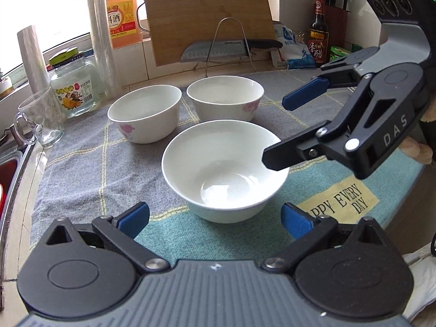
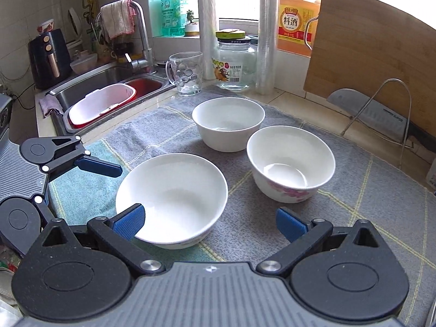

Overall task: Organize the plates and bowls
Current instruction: 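Move the right gripper to a plain white bowl and grip its rim, then lift the white bowl and carry it toward the plate stack with the right gripper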

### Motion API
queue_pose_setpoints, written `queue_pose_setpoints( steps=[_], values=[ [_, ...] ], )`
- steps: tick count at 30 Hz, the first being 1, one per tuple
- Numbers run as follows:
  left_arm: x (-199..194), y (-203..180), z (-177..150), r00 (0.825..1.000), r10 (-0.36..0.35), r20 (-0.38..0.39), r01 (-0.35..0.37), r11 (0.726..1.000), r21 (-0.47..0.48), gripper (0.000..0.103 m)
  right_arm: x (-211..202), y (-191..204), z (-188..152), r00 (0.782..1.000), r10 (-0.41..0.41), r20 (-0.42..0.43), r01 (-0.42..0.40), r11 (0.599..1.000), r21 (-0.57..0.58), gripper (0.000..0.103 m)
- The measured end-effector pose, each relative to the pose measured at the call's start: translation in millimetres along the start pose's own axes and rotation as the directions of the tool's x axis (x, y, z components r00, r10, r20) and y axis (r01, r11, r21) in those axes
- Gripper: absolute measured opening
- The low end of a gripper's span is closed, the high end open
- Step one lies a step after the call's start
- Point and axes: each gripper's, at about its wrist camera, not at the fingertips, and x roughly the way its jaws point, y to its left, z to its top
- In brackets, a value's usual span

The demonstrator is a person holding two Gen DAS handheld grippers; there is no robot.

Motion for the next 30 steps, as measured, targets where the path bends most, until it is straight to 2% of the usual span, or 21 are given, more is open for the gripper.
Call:
queue_pose_setpoints(
  steps=[5,8,14,18,30],
  values=[
    [5.5,0.5,-0.4,1.000,-0.028,0.004,0.028,1.000,0.015,0.100,19.6,3.6,4.4,0.998,0.059,-0.024,-0.059,0.998,0.013,0.103],
    [6.6,0.1,-0.1,0.999,-0.039,0.009,0.039,0.999,0.021,0.095,26.1,4.3,9.0,0.997,0.076,-0.029,-0.076,0.997,0.017,0.102],
    [8.8,1.8,2.6,0.998,-0.058,0.012,0.058,0.998,0.014,0.088,35.3,5.3,14.3,0.993,0.106,-0.051,-0.105,0.994,0.018,0.086],
    [8.2,1.9,4.8,0.997,-0.069,0.025,0.068,0.998,0.015,0.084,35.8,5.7,14.1,0.993,0.108,-0.057,-0.107,0.994,0.019,0.085],
    [9.9,2.5,5.1,0.997,-0.070,0.022,0.070,0.997,0.019,0.084,36.0,1.9,14.7,0.989,0.132,-0.069,-0.130,0.991,0.035,0.085]
  ],
)
